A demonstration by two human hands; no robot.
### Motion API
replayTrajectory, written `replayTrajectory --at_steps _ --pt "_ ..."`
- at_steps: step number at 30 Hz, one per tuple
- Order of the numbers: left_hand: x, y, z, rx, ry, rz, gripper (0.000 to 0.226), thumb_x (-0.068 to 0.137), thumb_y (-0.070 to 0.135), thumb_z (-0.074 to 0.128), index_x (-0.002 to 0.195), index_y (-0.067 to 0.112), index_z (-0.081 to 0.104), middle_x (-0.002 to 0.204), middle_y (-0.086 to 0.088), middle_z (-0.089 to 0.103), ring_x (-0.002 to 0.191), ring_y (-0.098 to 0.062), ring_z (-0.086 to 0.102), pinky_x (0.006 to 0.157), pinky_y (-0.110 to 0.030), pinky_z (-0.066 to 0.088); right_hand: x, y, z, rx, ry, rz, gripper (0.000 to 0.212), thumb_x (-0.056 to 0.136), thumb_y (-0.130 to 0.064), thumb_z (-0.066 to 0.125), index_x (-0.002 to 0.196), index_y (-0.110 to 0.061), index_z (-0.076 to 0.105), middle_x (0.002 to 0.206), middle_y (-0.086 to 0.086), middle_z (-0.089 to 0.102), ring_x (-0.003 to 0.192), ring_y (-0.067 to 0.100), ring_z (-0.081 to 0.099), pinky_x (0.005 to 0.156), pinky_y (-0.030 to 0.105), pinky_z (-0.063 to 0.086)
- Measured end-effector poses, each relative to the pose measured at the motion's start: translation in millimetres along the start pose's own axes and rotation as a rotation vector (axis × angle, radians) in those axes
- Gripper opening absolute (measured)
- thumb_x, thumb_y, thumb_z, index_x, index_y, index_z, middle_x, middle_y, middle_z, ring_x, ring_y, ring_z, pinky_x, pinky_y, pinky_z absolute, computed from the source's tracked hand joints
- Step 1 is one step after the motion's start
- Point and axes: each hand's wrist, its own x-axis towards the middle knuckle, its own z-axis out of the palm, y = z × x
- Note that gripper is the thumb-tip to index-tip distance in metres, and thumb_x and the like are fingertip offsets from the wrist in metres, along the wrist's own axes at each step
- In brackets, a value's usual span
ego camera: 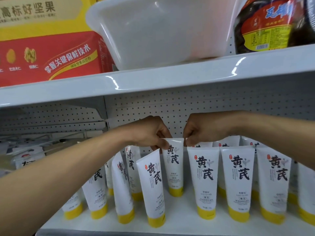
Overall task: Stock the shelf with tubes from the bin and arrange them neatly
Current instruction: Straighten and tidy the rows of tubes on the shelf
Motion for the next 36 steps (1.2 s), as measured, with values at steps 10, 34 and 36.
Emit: replayTrajectory --at_steps 10,34,36 --pt "-0.8 0.2 2.5 -0.008 0.013 0.026 0.011 0.084 0.010 0.072 0.095 0.013 0.074 0.087 -0.001 0.076 0.071 -0.007 0.070 0.072 -0.023 0.058 1.5 -2.4 0.7 -0.031 -0.003 0.017 0.019 0.089 -0.027 0.062 0.087 -0.013 0.074 0.087 0.006 0.072 0.076 0.017 0.061 0.075 0.037 0.052" --pt "-34.1 -40.9 -35.5 0.110 -0.107 -0.127 0.019 0.091 0.018 0.066 0.108 0.017 0.074 0.100 0.005 0.075 0.090 -0.006 0.068 0.081 -0.020 0.055 43.9 -32.7 8.0 -0.004 -0.045 -0.045 0.029 0.094 -0.029 0.054 0.107 -0.010 0.071 0.108 0.000 0.072 0.100 0.015 0.065 0.096 0.035 0.050" --pt "-29.0 -43.3 -30.2 0.083 -0.062 -0.109 0.018 0.091 0.017 0.066 0.106 0.018 0.074 0.098 0.004 0.075 0.090 -0.013 0.070 0.078 -0.022 0.057 45.7 -33.4 9.2 0.001 -0.041 -0.051 0.024 0.093 -0.025 0.055 0.107 -0.017 0.072 0.103 -0.006 0.073 0.100 0.016 0.065 0.096 0.039 0.051"
